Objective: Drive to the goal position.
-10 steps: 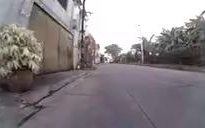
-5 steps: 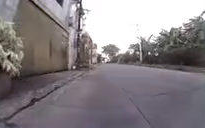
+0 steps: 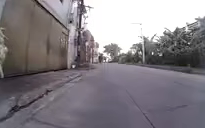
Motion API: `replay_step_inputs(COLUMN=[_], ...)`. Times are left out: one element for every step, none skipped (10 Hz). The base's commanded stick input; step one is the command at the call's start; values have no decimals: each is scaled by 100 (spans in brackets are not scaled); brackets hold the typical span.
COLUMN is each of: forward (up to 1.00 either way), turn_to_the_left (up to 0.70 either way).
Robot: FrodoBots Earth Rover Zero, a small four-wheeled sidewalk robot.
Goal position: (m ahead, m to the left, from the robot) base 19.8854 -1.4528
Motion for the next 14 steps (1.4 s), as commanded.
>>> replay_step_inputs(forward=[100, 100, 100, 100, 100, 100, 100, 100, 100, 100, 100, 100, 100, 100], turn_to_the_left=[-38, -40, -30, -7, 0, 0, 0, 0, 0, 0, 0, 0, 0, 0])
